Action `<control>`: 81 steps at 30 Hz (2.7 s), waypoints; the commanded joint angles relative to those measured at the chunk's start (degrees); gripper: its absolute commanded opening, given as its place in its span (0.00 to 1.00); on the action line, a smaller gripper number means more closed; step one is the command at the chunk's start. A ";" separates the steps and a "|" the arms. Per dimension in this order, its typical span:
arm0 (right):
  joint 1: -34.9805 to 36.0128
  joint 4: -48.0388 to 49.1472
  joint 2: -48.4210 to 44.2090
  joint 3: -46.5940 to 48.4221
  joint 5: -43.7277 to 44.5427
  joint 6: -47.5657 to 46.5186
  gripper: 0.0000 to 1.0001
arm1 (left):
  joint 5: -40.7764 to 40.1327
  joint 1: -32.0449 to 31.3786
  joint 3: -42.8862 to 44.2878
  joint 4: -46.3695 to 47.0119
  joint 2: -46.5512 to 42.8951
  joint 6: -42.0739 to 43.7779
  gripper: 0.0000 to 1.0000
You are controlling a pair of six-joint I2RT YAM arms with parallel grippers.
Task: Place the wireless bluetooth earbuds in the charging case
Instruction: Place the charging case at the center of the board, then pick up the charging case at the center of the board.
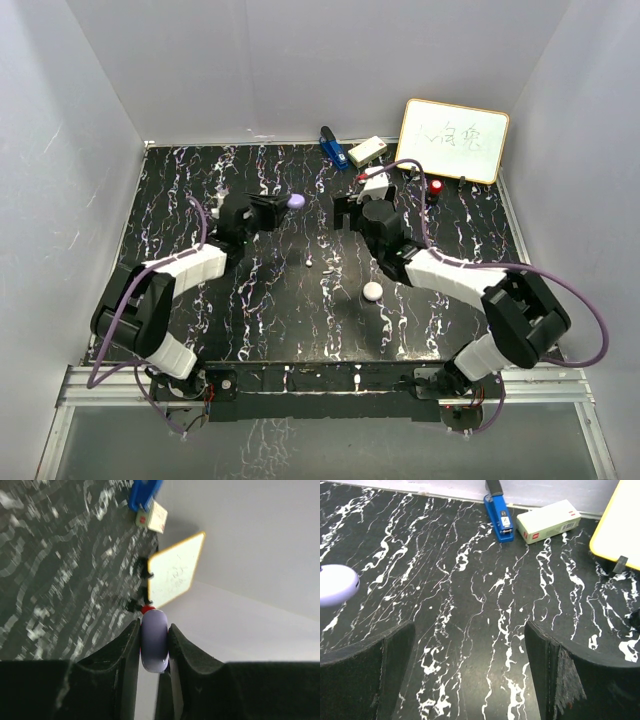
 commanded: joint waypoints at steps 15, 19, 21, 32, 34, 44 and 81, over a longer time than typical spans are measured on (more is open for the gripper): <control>-1.43 -21.65 -8.03 -0.15 -14.91 11.97 0.90 | 15.67 9.31 3.62 -2.51 11.66 31.67 0.00; -1.48 -24.96 -7.20 0.03 -18.47 14.68 0.90 | 13.94 9.28 6.19 -5.09 13.29 33.95 0.00; -1.45 -26.42 -6.98 -0.01 -20.52 15.94 0.89 | 13.62 9.26 7.50 -6.06 14.47 34.93 0.00; -1.44 -31.59 -11.15 -2.99 -21.71 17.45 0.88 | 11.60 9.39 14.15 -9.34 20.62 39.30 0.02; -1.43 -32.82 -11.50 -3.36 -22.55 17.77 0.88 | 11.49 9.40 15.72 -10.15 21.31 40.19 0.09; -1.42 -41.52 -11.35 -3.41 -21.73 21.20 0.89 | 9.78 10.03 18.40 -13.20 22.14 41.97 0.69; 2.03 -51.75 -4.64 -5.30 -14.49 27.35 0.77 | 9.52 11.36 10.09 -22.85 -3.33 43.78 0.83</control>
